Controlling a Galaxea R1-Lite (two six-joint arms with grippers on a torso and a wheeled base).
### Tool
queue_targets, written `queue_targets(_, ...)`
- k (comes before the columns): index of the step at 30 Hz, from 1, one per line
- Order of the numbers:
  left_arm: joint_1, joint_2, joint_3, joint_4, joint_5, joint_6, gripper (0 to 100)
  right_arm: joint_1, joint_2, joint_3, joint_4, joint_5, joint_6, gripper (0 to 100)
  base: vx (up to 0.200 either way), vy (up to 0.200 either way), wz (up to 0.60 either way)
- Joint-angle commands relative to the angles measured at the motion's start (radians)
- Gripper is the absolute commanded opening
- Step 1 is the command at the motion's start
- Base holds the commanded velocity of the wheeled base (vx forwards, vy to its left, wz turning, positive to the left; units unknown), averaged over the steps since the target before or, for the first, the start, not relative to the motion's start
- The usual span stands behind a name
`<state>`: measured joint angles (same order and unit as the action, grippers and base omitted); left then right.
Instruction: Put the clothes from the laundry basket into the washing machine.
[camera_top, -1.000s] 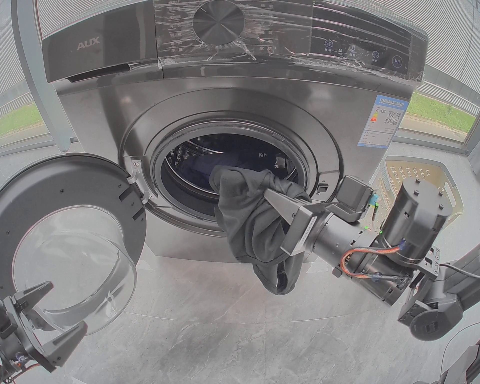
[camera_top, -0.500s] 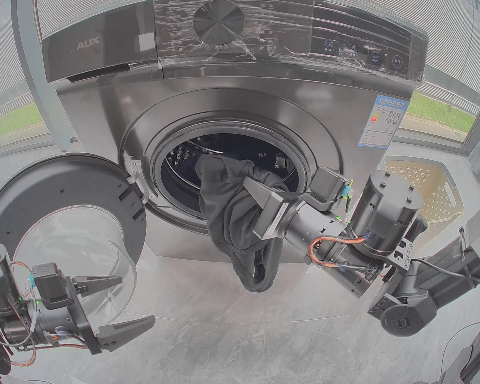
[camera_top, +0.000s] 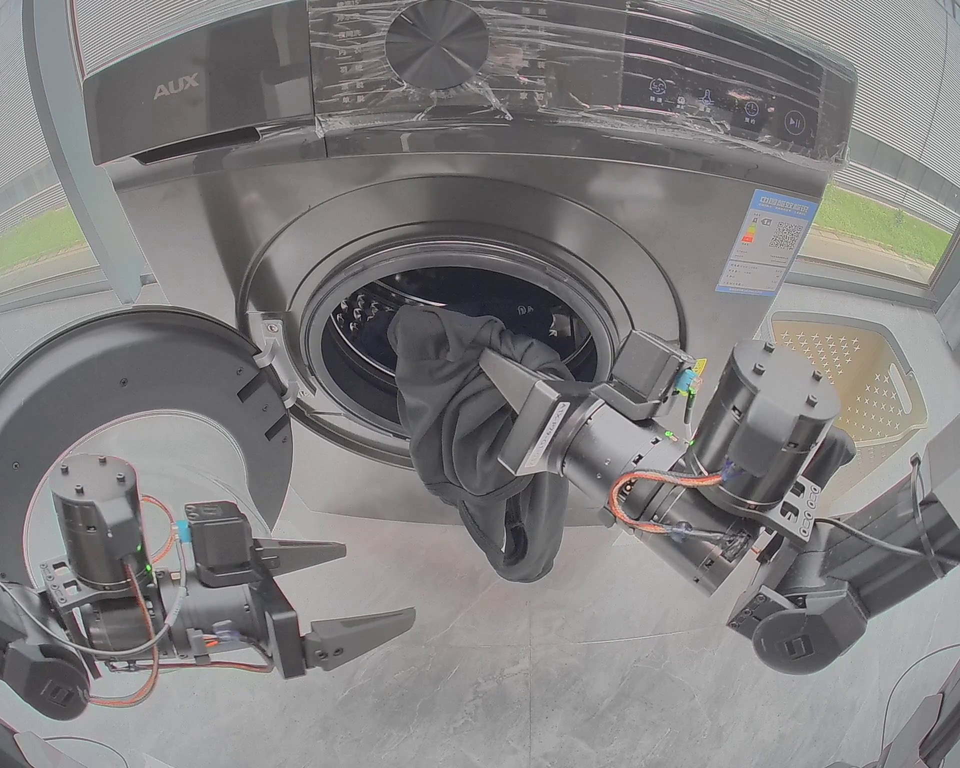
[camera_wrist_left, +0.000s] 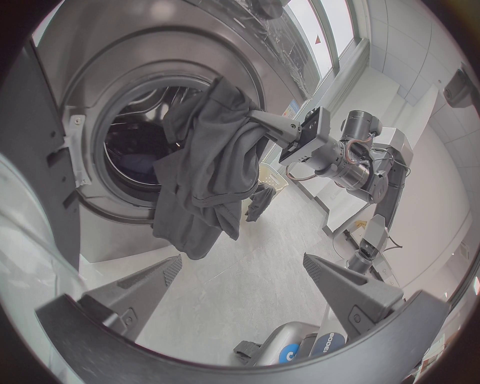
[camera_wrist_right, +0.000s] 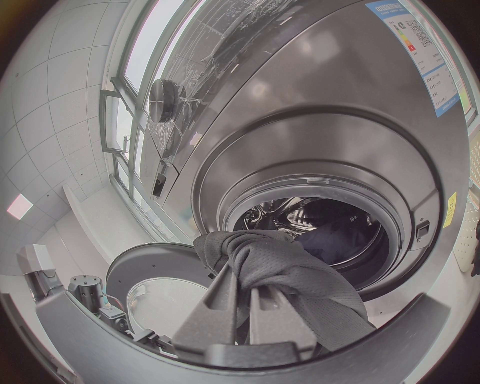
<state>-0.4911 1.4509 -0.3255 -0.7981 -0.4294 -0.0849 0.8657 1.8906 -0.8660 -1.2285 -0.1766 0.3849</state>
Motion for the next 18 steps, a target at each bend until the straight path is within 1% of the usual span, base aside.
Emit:
queue_targets(1,-0.038,0.125,-0.041,-0.041,0.0,-0.024,100,0.001,-0.004,0.004,-0.008,0.0,0.0,0,0.0,0.0,0.0)
queue_targets(3,-0.057,0.169,-0.055,-0.081,0.0,-0.033,100,0.004,-0.002,0.007,-0.019,0.0,0.0,0,0.0,0.0,0.0)
queue_targets(8,-0.072,0.25,-0.067,-0.164,0.012,-0.041,100,0.007,-0.004,0.007,-0.02,0.0,0.0,0,0.0,0.0,0.0)
queue_targets(9,-0.086,0.275,-0.075,-0.185,0.015,-0.042,100,0.007,-0.005,0.007,-0.02,0.0,0.0,0,0.0,0.0,0.0)
queue_targets(10,-0.09,0.29,-0.081,-0.196,0.015,-0.049,100,0.007,-0.005,0.007,-0.02,0.0,0.0,0,0.0,0.0,0.0)
queue_targets(15,-0.123,0.353,-0.13,-0.247,0.049,-0.118,100,0.013,-0.01,0.016,-0.02,0.0,0.0,0,0.0,0.0,0.0)
queue_targets(16,-0.124,0.367,-0.139,-0.26,0.054,-0.128,100,0.013,-0.01,0.016,-0.022,0.0,0.0,0,0.0,0.0,0.0)
queue_targets(18,-0.124,0.398,-0.153,-0.291,0.058,-0.138,100,0.013,-0.012,0.016,-0.022,0.0,0.0,0,0.0,0.0,0.0)
